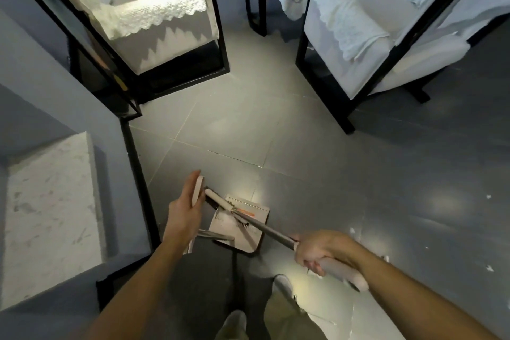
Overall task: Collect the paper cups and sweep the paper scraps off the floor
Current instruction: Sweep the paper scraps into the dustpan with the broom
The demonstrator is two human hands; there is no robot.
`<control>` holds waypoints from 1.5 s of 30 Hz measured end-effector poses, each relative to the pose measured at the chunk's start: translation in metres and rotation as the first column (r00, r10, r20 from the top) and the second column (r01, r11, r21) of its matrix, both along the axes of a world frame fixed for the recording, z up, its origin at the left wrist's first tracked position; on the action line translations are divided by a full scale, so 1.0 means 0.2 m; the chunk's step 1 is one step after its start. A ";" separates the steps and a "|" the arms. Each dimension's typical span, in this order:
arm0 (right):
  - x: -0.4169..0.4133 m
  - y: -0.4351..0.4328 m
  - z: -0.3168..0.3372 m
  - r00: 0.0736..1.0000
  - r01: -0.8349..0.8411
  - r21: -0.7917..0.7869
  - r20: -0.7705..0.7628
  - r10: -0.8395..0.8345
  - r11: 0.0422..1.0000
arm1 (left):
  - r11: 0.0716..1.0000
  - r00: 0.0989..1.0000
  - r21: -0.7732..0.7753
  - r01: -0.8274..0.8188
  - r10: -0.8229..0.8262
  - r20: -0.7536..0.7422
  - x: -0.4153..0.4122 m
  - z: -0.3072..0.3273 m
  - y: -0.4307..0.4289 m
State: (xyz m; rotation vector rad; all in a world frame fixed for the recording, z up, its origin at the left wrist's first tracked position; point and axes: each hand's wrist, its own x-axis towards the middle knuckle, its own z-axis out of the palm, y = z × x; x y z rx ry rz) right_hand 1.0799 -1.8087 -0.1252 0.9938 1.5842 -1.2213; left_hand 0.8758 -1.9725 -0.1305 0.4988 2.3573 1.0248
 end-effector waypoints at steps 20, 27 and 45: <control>1.14 -0.72 0.30 0.378 0.923 0.080 -0.353 -0.856 0.375 | 0.646 0.669 0.173 0.743 -0.723 -0.172 0.80 0.28 0.17; 1.78 -0.83 0.26 0.022 0.998 0.069 -0.440 -0.898 -0.010 | 0.448 0.479 0.186 0.875 -0.858 -0.185 1.54 0.33 0.45; 3.07 -1.35 0.19 -0.845 0.414 -0.010 -0.377 -0.380 -0.910 | -0.248 -0.224 0.254 0.935 -0.967 -0.122 3.52 0.40 0.68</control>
